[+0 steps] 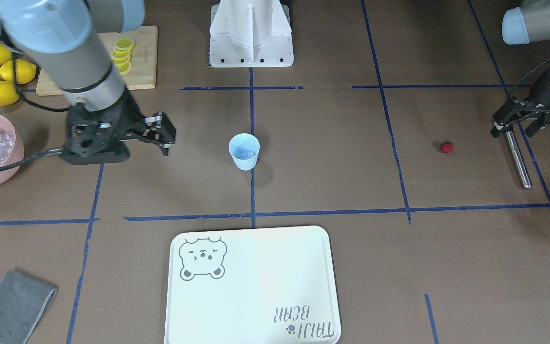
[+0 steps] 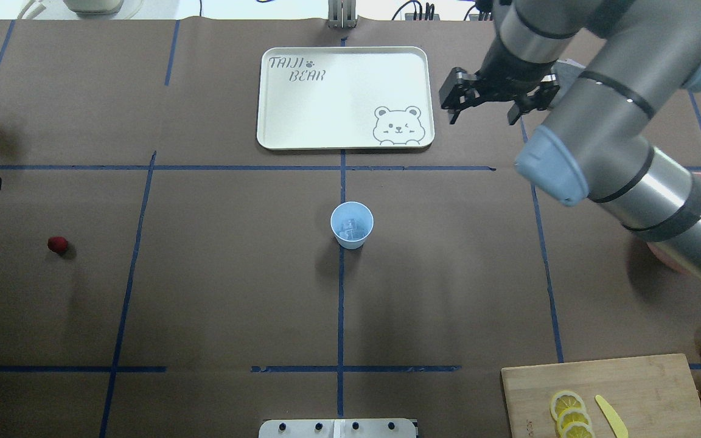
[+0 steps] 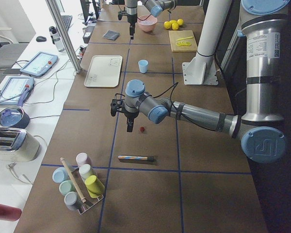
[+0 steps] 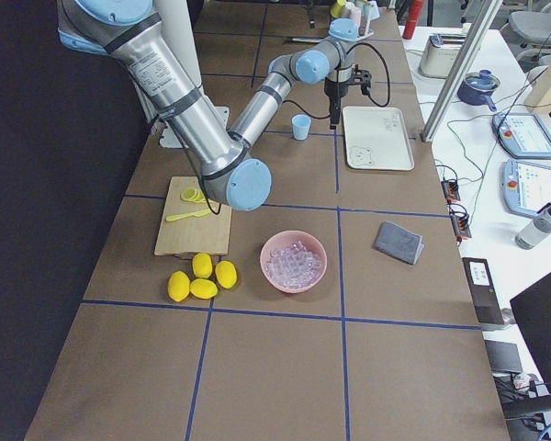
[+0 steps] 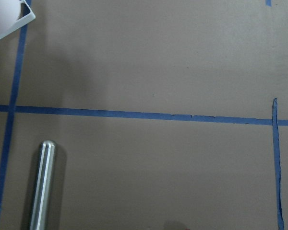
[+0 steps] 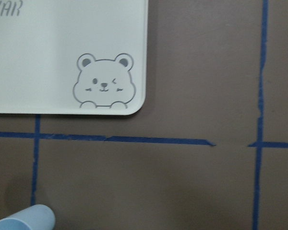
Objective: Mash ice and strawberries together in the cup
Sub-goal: 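Raise the right gripper away from the cup toward the grey cloth, then lower the left gripper onto the red strawberry and grasp it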
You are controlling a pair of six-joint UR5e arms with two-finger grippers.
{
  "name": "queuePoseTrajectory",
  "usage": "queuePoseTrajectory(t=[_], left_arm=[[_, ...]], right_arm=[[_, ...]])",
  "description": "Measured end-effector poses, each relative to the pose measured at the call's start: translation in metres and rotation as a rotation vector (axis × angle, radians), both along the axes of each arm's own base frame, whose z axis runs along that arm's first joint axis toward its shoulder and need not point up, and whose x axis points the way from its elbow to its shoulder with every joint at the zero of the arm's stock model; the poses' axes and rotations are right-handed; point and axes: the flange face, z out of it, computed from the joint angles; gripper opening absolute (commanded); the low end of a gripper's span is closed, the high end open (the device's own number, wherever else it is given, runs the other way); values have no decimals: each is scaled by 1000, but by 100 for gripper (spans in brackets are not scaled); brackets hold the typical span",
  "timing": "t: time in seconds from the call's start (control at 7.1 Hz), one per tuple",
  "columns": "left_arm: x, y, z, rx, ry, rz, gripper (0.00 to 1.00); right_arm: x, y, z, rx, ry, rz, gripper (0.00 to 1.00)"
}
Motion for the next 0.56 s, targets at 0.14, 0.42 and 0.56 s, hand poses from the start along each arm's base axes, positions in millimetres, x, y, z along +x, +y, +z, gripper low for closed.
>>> queuePoseTrajectory(t=[0.14,0.42,0.56], left_arm=[[32,13,4,0,-14,-19,100],[93,37,17,5,-26,-54,100],[110,44,24,4,-15,-65,100]], right_arm=[[50,-13,34,37,8,-26,99],[138,-24,106,86,29,-71,99],[174,-21,142,99,36,-97,99]])
